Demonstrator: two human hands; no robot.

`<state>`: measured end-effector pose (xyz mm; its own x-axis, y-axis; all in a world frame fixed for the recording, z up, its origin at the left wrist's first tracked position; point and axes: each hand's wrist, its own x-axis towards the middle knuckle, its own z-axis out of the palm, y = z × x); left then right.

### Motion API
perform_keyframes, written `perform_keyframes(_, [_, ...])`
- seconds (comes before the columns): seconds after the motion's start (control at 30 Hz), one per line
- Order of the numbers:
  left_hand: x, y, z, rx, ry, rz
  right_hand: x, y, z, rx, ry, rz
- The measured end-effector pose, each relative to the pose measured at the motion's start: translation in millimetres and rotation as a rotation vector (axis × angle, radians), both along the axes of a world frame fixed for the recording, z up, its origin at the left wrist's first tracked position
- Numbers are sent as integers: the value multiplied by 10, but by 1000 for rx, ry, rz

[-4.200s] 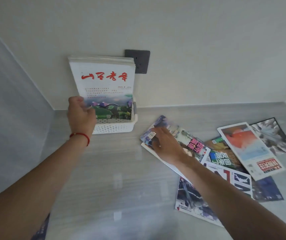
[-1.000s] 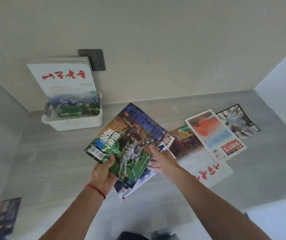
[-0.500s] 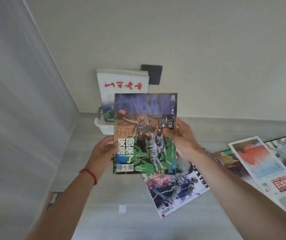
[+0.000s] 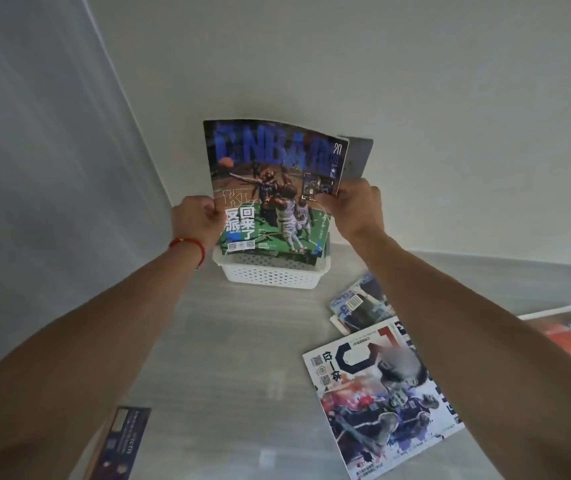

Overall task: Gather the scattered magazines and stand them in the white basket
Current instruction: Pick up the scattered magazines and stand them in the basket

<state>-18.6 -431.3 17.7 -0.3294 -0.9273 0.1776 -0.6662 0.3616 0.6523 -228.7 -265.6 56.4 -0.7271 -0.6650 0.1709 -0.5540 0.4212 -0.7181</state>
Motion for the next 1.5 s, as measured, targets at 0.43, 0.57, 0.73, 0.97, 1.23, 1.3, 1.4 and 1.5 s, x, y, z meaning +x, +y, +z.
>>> perform_keyframes(0.43, [-269,-211,-291,196,76,-106,-142,-135,-596,0,-79,-161])
perform_keyframes(0.57, [-229,-199,-444,178,22,-70,-133,-190,-618,27,-53,-127])
perform_keyframes(0.73, [-204,-285,-553,132,-14,-112,-39,-309,-715,68,-45,-178])
perform_keyframes(0.97, [-277,-408,-510,93,-57,-92,-125,-353,-674,66,-81,-254])
perform_keyframes(1.23, [-263,-461,-544,130,-137,-107,-66,-212,-730,-30,-138,-280])
perform_keyframes(1.3, [-242,-390,-544,155,-164,-78,-64,-30,-737,59,-106,-232])
perform_keyframes(1.4, [-158,-104,-515,53,-52,31,-89,422,-804,227,-77,-163])
perform_keyframes(1.5, [-99,447,-488,-68,96,-38,-132,1016,-917,380,-121,-163])
